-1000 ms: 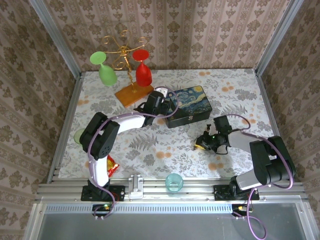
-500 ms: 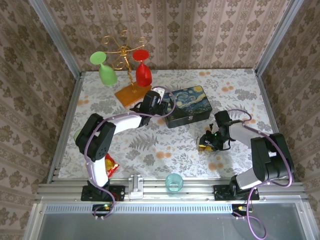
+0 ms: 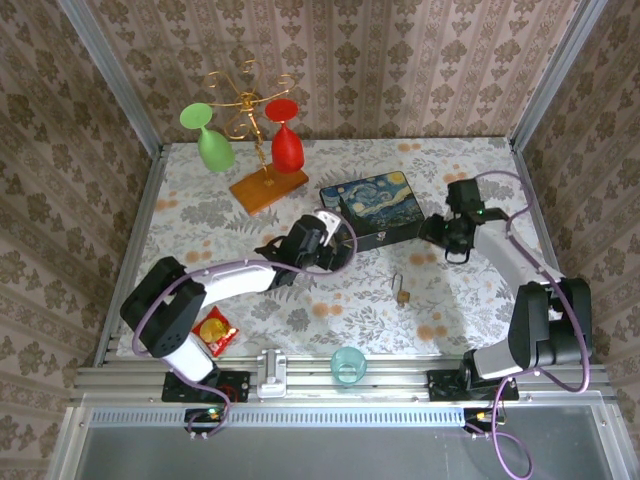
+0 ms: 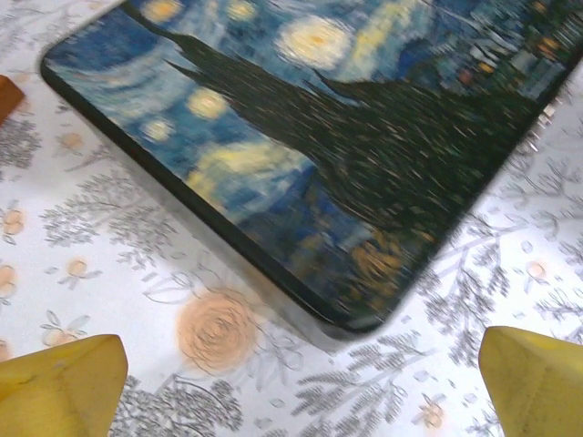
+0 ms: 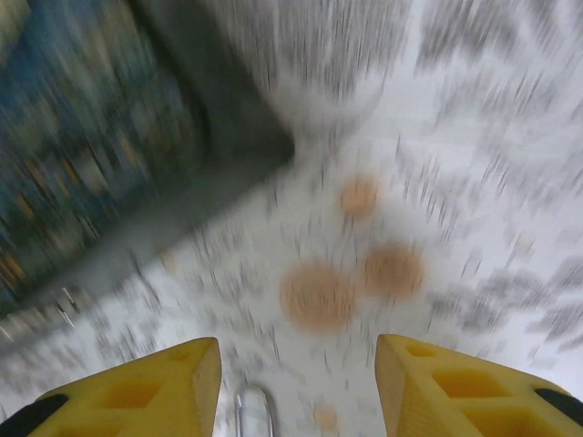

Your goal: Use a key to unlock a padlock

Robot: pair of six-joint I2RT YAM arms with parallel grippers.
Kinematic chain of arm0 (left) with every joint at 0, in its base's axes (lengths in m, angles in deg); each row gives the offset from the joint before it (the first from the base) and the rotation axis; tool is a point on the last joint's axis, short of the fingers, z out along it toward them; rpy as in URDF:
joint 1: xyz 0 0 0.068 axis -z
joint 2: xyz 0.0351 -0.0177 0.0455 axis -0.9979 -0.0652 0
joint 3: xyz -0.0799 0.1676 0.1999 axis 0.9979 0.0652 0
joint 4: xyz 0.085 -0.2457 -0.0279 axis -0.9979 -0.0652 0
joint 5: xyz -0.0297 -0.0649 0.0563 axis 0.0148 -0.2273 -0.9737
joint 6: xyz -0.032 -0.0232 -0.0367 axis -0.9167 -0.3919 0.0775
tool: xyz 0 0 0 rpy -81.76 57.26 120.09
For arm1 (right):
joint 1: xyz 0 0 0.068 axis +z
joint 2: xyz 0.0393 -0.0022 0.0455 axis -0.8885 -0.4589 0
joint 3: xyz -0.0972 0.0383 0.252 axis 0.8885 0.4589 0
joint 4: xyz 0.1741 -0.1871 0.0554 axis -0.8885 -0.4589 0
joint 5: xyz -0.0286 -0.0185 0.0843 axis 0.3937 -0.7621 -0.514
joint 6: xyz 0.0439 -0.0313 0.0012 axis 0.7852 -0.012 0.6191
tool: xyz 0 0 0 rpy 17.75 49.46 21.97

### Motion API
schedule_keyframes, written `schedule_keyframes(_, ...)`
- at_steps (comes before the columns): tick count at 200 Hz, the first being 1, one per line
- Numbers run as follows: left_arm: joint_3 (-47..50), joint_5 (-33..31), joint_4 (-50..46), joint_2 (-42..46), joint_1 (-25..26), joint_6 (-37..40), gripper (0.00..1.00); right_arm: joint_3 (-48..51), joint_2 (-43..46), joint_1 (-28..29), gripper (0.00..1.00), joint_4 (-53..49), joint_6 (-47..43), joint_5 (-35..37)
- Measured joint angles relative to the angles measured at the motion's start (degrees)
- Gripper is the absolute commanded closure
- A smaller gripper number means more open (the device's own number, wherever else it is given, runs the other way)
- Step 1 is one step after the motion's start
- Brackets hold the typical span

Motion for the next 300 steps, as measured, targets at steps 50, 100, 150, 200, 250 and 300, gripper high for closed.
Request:
schedule_keyframes(50, -3.04, -4.46, 0.55, -10.95, 0.33, -2.01, 0.00, -15.21, -15.28, -2.84, 0.59, 3.28, -0.37, 1.16)
schedule_keyframes(100, -3.23, -4.70, 3.10, -14.53, -6.25, -5.86, 0.00, -12.83, -18.40, -0.94, 0.59, 4.70, -0.55, 0.63)
schedule_keyframes(150, -2.56, -3.37, 5.62, -14.43, -11.47, -8.52, 0.00, -0.07, -7.17, -2.45, 0.52, 5.60, -0.70, 0.52)
schedule_keyframes(200, 10.49, -3.43, 9.31, -2.62, -6.54, -9.27, 0.00, 6.51, 6.05, -3.65, 0.00, 8.59, -5.33, 7.41)
schedule_keyframes(250, 15.23, -9.68, 6.03, 20.35, -12.44, -0.98, 0.00, 24.70, 20.48, -3.72, 0.00, 27.43, -15.45, 13.66)
schedule_keyframes(300, 20.87, -10.34, 0.61, 30.12, -27.67, 1.36, 0.00, 39.08, 21.64, -3.72, 0.00, 49.13, -21.44, 12.50)
